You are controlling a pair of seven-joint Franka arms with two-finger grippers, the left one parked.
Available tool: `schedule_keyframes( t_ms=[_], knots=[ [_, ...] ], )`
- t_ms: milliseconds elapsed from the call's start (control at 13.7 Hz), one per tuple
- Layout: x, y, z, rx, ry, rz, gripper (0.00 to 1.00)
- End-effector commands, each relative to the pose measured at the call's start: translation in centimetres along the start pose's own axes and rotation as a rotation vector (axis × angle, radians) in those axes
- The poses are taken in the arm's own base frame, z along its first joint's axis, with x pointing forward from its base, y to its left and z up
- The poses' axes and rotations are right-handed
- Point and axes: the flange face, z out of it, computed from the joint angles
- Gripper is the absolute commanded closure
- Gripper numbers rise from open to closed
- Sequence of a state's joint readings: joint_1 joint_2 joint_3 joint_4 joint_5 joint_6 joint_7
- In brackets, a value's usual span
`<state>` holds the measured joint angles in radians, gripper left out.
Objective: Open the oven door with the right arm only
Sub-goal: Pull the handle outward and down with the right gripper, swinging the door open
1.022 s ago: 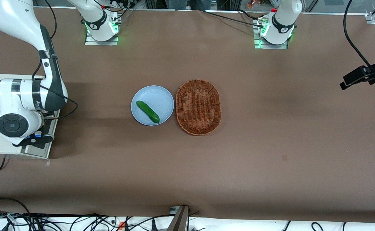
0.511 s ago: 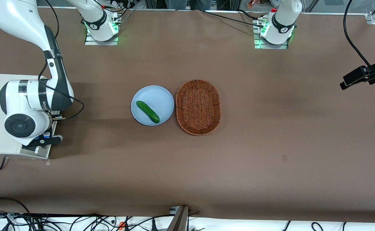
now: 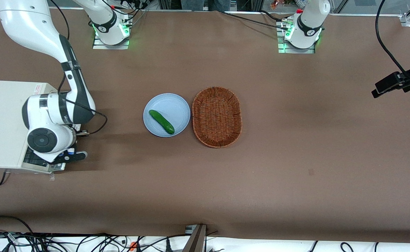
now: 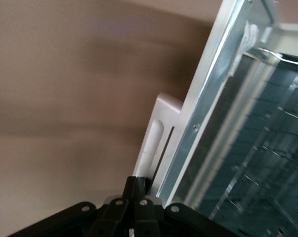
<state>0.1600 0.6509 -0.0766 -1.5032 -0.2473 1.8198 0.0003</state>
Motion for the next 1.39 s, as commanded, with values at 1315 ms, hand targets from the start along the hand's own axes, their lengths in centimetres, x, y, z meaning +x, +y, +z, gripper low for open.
schedule_keyframes(
  t_ms=[1315],
  knots=[
    [2.8, 4.0, 8.1, 0.154, 0.022, 0.194, 1.00]
  ],
)
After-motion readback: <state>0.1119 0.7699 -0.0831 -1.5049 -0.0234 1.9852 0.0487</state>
